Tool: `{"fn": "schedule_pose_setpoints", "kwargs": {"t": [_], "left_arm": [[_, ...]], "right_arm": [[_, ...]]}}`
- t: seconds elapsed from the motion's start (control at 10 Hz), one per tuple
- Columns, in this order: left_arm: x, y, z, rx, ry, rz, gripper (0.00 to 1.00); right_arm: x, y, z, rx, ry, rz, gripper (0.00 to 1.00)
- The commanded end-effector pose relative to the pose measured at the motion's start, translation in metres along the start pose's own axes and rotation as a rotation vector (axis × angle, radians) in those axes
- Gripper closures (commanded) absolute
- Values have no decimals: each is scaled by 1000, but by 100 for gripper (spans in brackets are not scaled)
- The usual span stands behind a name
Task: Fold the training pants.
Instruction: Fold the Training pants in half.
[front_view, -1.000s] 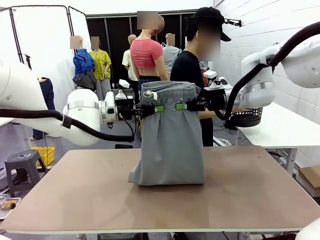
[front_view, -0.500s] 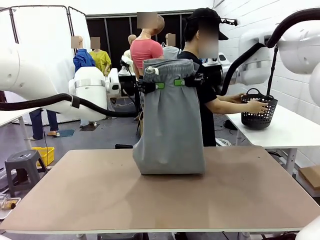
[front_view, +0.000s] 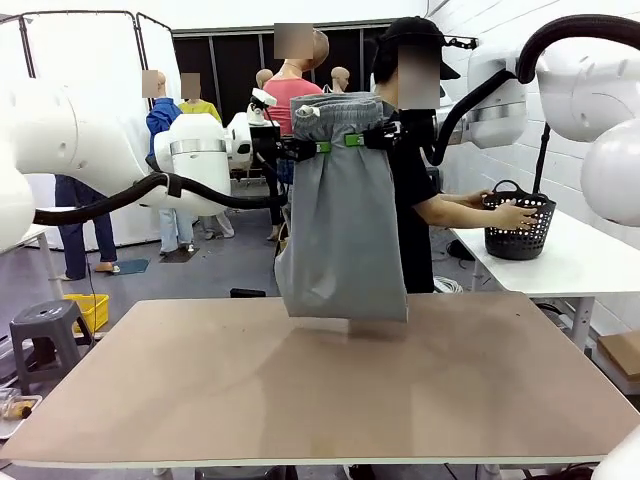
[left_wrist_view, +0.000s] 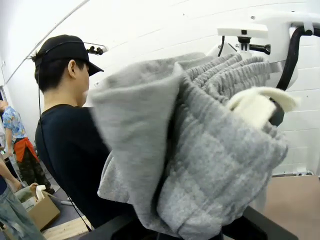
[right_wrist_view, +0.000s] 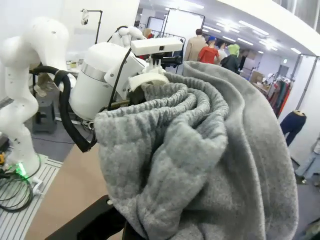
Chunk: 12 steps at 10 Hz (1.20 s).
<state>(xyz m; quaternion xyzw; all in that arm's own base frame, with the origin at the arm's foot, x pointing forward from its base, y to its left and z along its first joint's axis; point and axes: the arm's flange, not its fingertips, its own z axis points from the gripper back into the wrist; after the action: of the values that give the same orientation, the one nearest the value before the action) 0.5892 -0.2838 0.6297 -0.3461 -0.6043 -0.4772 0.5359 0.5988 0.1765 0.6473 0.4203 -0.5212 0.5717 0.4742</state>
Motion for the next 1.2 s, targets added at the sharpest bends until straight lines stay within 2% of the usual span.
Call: {"fn": "schedule_pose_setpoints", "kwargs": {"t": [0.0, 0.4, 0.6, 0.9, 1.1], "left_arm": [[-3, -4, 6, 1, -15, -13, 100], [-3, -4, 6, 1, -15, -13, 100], [-7, 10, 7, 40, 6, 21, 100], [9, 34, 24, 78, 10, 2, 100], [7, 52, 34, 67, 41, 34, 100]], "right_arm": [[1, 13, -1, 13, -7, -3, 100], [1, 13, -1, 13, -7, -3, 100], [-8, -8, 0, 12, 7, -32, 100], [-9, -53, -5, 38, 54, -72, 100], [-14, -71, -6, 21, 85, -78, 100]]}}
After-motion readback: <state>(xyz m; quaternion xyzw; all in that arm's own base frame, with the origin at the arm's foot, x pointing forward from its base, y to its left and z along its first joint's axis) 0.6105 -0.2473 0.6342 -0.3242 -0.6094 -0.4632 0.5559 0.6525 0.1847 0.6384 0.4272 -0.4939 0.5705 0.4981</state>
